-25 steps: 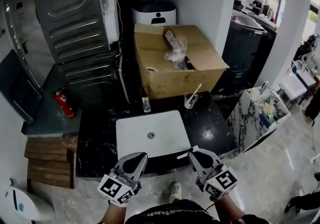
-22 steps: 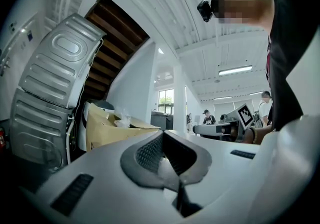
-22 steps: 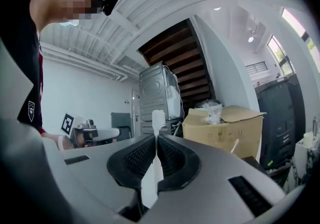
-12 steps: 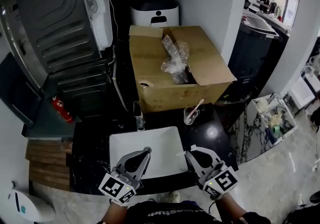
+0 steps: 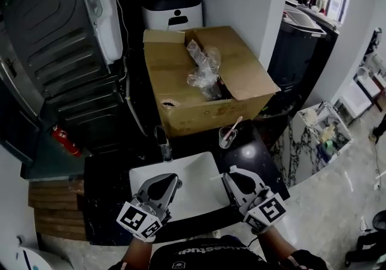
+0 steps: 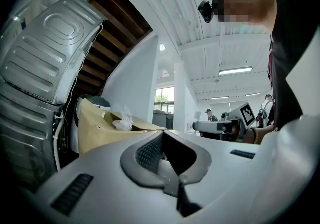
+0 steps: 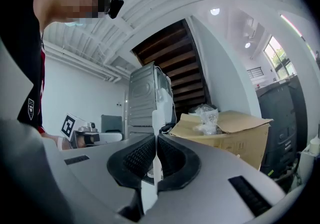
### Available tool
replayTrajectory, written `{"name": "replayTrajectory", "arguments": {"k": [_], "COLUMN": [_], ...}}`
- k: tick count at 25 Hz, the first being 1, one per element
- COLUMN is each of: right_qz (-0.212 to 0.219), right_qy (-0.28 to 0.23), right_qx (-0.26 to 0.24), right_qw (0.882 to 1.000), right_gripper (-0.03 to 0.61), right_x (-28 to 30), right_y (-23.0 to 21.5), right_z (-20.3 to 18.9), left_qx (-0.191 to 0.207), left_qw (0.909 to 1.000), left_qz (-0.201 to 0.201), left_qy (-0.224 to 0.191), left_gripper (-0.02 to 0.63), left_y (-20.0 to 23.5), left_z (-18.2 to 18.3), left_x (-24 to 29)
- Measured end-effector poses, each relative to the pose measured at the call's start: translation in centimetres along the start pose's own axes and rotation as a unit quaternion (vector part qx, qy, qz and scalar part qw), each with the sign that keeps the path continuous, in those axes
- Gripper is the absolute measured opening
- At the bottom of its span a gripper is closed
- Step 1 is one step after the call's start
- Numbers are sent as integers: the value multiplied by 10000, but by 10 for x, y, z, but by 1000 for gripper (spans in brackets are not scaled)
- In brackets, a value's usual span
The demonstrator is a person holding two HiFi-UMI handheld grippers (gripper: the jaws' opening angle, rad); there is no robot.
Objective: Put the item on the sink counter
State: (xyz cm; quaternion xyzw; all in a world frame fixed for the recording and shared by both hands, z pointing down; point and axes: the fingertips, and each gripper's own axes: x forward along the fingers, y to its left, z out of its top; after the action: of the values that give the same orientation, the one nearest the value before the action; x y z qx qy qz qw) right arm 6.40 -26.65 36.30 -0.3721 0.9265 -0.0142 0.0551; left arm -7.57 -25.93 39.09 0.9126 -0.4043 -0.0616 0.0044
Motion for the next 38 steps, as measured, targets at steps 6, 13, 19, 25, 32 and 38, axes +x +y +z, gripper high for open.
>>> {"name": "replayTrajectory", "arguments": {"k": [6,13,19,25,32,38], "right_qz": [-489,-1262,-1835,-2112,-2146,-2165], "right_qy": [-92,-44,-170,-176,76,288], "right_qx": [-157,-492,-755,-830,-729,-631], "right_qw": [9986,9908,9800,9738,9740,9738], "right_gripper": [43,43,43,43,43,43], "right_x": [4,12,24,41,60,71], "right_y": [-33,-97,-151,-190,-212,-227], "right_z": [2,-19,-41,-73,-115,-145], "left_qx": [-18,-110,-188,-218,-236,-232], "left_qw": [9999,9996,9995,9991,9989,9987], "left_qz": [-159,-217,-182,-111,54,96], "left_qy": [6,108,182,349,391,452], "left_gripper": [15,15,15,15,15,15], "left_y": [8,17,24,28,35,40], "left_z": [0,-11,-17,-29,-40,-45], "left_x": [11,22,30,37,46,56]}}
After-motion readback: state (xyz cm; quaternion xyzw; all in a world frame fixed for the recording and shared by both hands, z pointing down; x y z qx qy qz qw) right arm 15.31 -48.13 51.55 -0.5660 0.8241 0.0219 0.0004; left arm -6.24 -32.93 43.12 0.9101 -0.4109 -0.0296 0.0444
